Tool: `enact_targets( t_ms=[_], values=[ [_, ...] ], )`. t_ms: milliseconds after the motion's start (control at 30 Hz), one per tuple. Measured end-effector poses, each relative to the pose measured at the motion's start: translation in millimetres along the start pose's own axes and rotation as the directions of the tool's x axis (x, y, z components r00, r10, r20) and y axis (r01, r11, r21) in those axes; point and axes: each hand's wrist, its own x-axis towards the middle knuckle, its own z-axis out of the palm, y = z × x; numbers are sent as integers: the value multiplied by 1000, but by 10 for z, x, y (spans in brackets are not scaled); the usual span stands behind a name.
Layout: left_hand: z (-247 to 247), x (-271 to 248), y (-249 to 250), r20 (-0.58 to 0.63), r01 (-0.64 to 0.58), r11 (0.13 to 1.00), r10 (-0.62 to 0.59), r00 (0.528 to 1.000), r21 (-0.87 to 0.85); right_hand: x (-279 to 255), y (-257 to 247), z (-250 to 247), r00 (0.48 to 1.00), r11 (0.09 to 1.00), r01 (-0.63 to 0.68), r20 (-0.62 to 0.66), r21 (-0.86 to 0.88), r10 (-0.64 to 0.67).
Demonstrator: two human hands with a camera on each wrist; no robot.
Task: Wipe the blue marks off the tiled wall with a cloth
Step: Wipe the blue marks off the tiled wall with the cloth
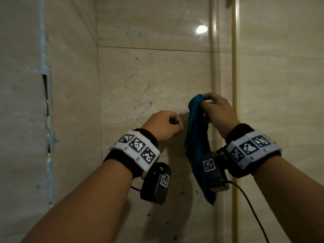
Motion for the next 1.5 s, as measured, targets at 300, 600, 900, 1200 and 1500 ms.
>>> enact_targets(
  t_ms=[300, 600, 900, 1200, 1500],
  values=[
    [-41, -15, 25, 37, 95, 976, -90, 995, -198, 35, -12, 111, 996, 993, -86, 35, 86, 83],
    [-181, 9, 0, -86, 112, 974, -131, 988, -198, 15, 69, -5, 969, 963, -199, 109, -181, 221],
    [-154, 0, 29, -245, 66, 932, -162, 956, -357, -133, -208, 57, 876, 975, -183, 429, -129, 221],
    [-193, -12, 60, -285, -16, 917, -108, 952, -399, -104, -191, 157, 950, 968, 3, 302, -251, 75],
    [-62, -89, 62, -266, -137, 927, 42, 963, -348, -7, -361, 89, 969, 991, -107, 214, -81, 122]
  ],
)
